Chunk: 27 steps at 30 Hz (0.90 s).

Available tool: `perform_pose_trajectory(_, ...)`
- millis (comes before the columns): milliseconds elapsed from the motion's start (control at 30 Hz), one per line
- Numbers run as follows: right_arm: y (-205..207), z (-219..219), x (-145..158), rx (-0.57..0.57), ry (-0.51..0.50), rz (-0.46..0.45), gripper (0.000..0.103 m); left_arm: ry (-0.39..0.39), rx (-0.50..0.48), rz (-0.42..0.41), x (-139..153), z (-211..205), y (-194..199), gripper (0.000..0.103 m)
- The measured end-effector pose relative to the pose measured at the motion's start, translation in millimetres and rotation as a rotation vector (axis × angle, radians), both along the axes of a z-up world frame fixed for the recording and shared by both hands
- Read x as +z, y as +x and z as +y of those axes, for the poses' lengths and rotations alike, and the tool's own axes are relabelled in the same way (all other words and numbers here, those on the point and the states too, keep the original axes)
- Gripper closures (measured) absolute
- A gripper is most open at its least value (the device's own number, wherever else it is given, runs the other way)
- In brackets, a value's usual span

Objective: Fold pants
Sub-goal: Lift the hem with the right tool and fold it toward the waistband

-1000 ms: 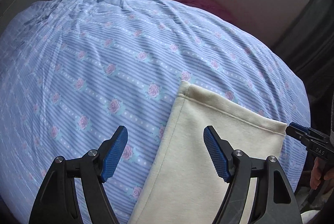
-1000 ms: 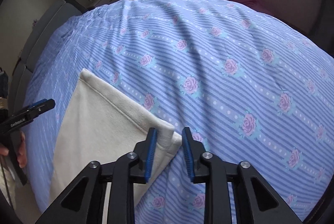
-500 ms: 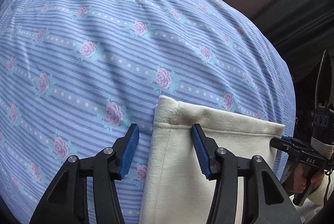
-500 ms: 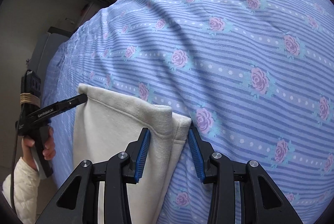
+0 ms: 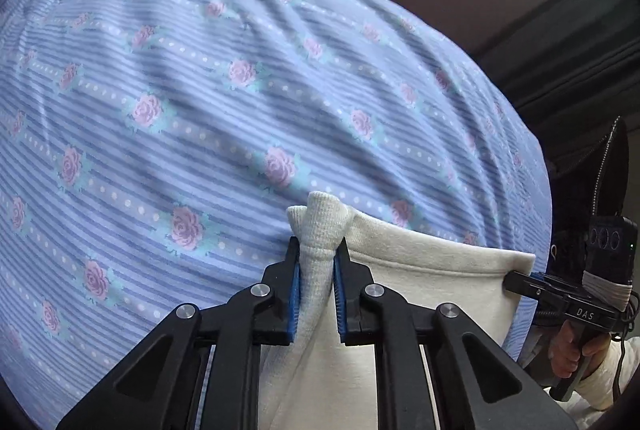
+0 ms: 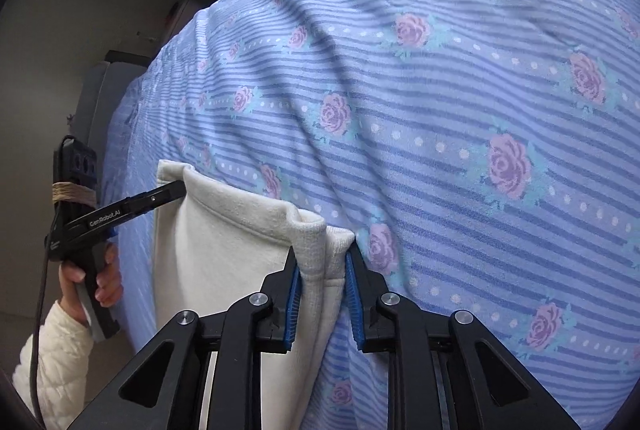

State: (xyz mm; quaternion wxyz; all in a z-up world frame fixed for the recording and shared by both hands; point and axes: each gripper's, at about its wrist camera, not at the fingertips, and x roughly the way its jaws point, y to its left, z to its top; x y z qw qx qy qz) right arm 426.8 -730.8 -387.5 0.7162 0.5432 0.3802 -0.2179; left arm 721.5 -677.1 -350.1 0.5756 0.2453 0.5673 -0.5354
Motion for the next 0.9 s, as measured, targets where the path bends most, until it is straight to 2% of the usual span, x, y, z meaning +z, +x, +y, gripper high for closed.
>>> perform_pose_trajectory(67,1.3,3.2,29.2,0.026,-0.097,-0.009,0.084,0.029,0.007,-0.014,-3.5,-2.8,0.7,0.088)
perform_pose_trajectory(133,9.6,10.3,39.3,0.089,-0.182,0.029,0.084,0.05,0.023,-0.008,-4.8,-5.4,0.8,0.088)
perform_pose_trajectory(233,15.1,10.6,51.3,0.109,-0.185,0.017,0.084,0.041,-0.043,-0.076,11.8,-6.9,-13.1,0.088)
perform_pose_trajectory(333,16.7,20.7,79.9,0.15,-0.243,-0.006,0.084,0.024,-0.109,-0.116,38.0,-3.5,-22.6,0.088)
perform_pose_trajectory(467,13.3,40.9,123.3,0.251,-0.347,-0.032,0.084,-0.039,-0.15,-0.203,91.2,19.0,-38.7,0.088)
perform_pose_trajectory(700,4.6,86.0,207.2,0.468,-0.518,-0.154,0.084,-0.127,-0.066,-0.381,194.4,95.3,-65.0,0.088)
perform_pose_trajectory(900,-2.0,160.3,260.9,0.714,-0.649,-0.259,0.084,-0.135,0.15,-0.478,247.2,193.3,-84.5,0.088)
